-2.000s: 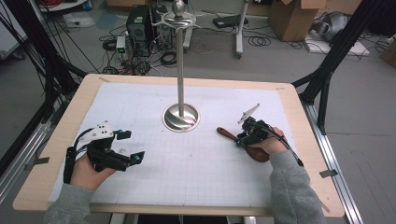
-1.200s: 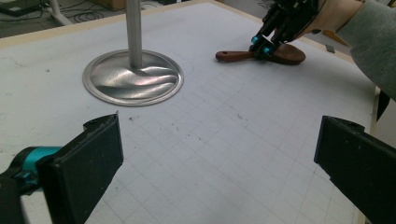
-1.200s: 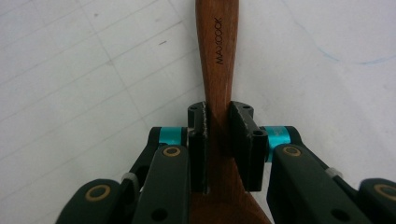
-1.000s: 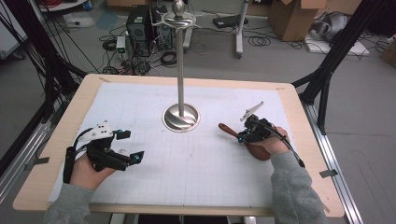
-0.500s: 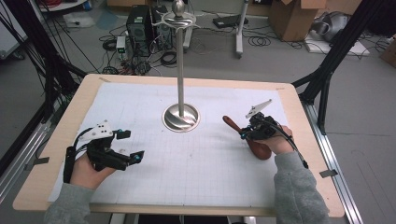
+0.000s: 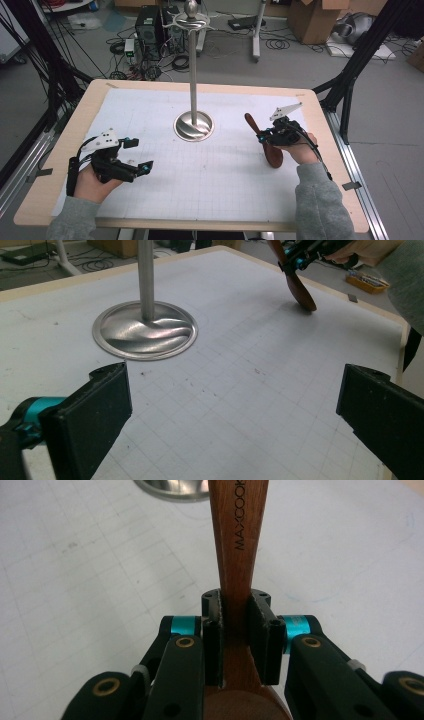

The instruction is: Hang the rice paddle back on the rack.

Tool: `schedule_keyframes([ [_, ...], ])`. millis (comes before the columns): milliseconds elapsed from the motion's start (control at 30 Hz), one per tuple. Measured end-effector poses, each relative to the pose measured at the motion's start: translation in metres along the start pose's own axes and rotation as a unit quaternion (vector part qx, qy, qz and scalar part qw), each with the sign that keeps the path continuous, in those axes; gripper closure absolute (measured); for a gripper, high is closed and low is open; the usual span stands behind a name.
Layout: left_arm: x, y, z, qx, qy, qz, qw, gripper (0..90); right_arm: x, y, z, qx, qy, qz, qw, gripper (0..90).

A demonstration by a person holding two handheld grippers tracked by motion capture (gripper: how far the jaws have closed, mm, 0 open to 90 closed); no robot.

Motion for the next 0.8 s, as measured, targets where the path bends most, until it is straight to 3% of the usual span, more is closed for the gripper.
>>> schedule_keyframes([
  [400,0.0,0.0,-0.001,-0.003,-0.001,0.002,1.0,1.7,-0.001,0.011,0.014,0.039,-0.001,-0.022,0.999,77.6],
  [667,0.0,0.002,0.001,0.007,0.009,-0.005,0.9999,1.7,-0.004,0.022,0.023,0.069,0.003,-0.015,0.9975,77.6],
  [800,0.001,0.003,0.002,0.011,0.003,-0.006,0.9999,1.8,-0.004,0.03,0.029,0.08,0.001,-0.013,0.9967,77.6],
])
Point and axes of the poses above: each handheld gripper's, and its own axes: z roughly backward along the jaws, y roughly out of its top, x roughly to its right, the point moved 7 cm from there along -z, roughly forward along the jaws, and after that the axes turned 12 degrees about -y, right-handed, at the moved point
